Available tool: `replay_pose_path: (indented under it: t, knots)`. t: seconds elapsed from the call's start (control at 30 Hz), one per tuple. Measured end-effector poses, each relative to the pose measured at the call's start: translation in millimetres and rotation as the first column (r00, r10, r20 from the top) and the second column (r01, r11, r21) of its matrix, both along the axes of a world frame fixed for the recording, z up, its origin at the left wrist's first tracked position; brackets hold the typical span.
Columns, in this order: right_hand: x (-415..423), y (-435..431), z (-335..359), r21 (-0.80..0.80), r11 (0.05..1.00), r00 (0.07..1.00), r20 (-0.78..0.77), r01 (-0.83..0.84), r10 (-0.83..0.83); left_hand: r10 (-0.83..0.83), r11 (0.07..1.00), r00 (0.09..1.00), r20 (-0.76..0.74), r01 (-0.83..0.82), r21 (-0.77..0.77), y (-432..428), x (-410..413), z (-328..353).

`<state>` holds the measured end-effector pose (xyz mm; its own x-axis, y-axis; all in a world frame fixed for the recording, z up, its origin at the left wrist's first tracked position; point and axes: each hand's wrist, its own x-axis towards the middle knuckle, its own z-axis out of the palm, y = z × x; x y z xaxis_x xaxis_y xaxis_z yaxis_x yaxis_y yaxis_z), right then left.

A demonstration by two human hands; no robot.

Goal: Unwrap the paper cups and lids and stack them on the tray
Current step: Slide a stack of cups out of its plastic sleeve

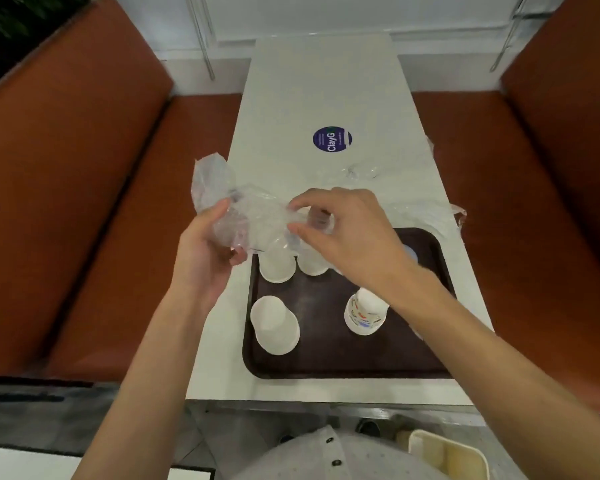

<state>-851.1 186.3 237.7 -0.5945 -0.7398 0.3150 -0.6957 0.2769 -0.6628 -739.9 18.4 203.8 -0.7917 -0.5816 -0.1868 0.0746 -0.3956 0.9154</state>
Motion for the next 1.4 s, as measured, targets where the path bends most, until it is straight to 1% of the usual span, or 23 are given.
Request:
replay_pose_path:
  t: [0.03, 0.07, 0.1, 0.17, 0.23, 0.3, 0.37, 0.47, 0.53, 0.57, 0.63, 0.73, 0.83, 0.97, 1.13, 1.3, 1.4]
  knots:
    - [-19.6, 2.2, 1.2, 0.044, 0.999, 0.998, -0.068, 0.001, 0.002, 0.025, 0.993, 0.996, 0.091, -0.015, -0.116, -3.4, -6.1, -3.5]
    - [-39.8, 4.4, 0.8, 0.094, 0.996, 0.99, -0.138, 0.001, 0.012, 0.049, 0.981, 0.986, 0.157, -0.018, -0.195, -6.2, -12.2, -6.7]
    - [-60.6, 6.6, -0.9, 0.145, 0.989, 0.98, -0.198, 0.007, 0.022, 0.065, 0.973, 0.978, 0.197, -0.018, -0.232, -8.7, -18.2, -10.0]
    - [-102.9, 9.6, -8.9, 0.221, 0.974, 0.961, -0.278, 0.059, 0.005, 0.105, 0.971, 0.966, 0.234, -0.049, -0.235, -13.4, -30.2, -16.8]
    - [-145.7, 10.1, -19.9, 0.277, 0.95, 0.947, -0.316, 0.146, -0.054, 0.17, 0.968, 0.951, 0.26, -0.112, -0.223, -18.6, -38.9, -21.0]
    - [-184.4, 7.7, -33.7, 0.353, 0.909, 0.942, -0.317, 0.223, -0.108, 0.202, 0.962, 0.94, 0.276, -0.138, -0.236, -21.1, -41.4, -24.1]
    - [-211.9, 4.7, -48.1, 0.44, 0.865, 0.95, -0.287, 0.244, -0.122, 0.201, 0.958, 0.939, 0.279, -0.129, -0.255, -17.7, -39.9, -24.2]
    - [-226.1, 3.3, -65.0, 0.512, 0.847, 0.988, -0.131, 0.143, -0.088, 0.198, 0.952, 0.936, 0.292, -0.114, -0.283, -3.7, -36.4, -22.5]
    - [-224.9, 3.0, -71.1, 0.515, 0.853, 0.995, -0.084, 0.087, -0.05, 0.215, 0.943, 0.925, 0.313, -0.114, -0.311, 8.7, -36.9, -22.8]
    - [-221.0, 3.3, -72.1, 0.501, 0.863, 0.996, -0.08, 0.065, -0.028, 0.237, 0.935, 0.917, 0.322, -0.125, -0.331, 15.4, -38.0, -22.5]
    - [-204.4, 3.5, -67.9, 0.426, 0.905, 0.998, -0.064, 0.008, 0.021, 0.279, 0.913, 0.904, 0.325, -0.144, -0.382, 28.0, -38.8, -19.9]
    - [-156.2, 9.6, -50.0, 0.24, 0.957, 0.986, 0.025, -0.164, 0.163, 0.309, 0.877, 0.899, 0.309, -0.144, -0.459, 45.8, -36.2, -13.9]
    - [-96.7, 18.8, -28.6, 0.104, 0.944, 0.945, 0.131, -0.314, 0.299, 0.342, 0.839, 0.902, 0.265, -0.166, -0.518, 66.9, -24.4, -7.1]
    - [-32.7, 24.8, -21.3, 0.03, 0.883, 0.859, 0.25, -0.468, 0.447, 0.372, 0.806, 0.903, 0.216, -0.199, -0.557, 96.4, 10.0, -6.7]
    - [33.6, 22.5, -40.7, 0.018, 0.8, 0.749, 0.365, -0.6, 0.553, 0.397, 0.812, 0.885, 0.243, -0.216, -0.542, 119.6, 80.7, -25.1]
    - [104.0, 17.1, -61.0, 0.02, 0.752, 0.677, 0.451, -0.659, 0.581, 0.479, 0.804, 0.83, 0.285, -0.285, -0.521, 126.5, 163.1, -44.2]
    - [159.3, 7.8, -78.7, 0.063, 0.712, 0.64, 0.498, -0.7, 0.585, 0.519, 0.801, 0.793, 0.319, -0.321, -0.505, 127.5, 229.5, -56.8]
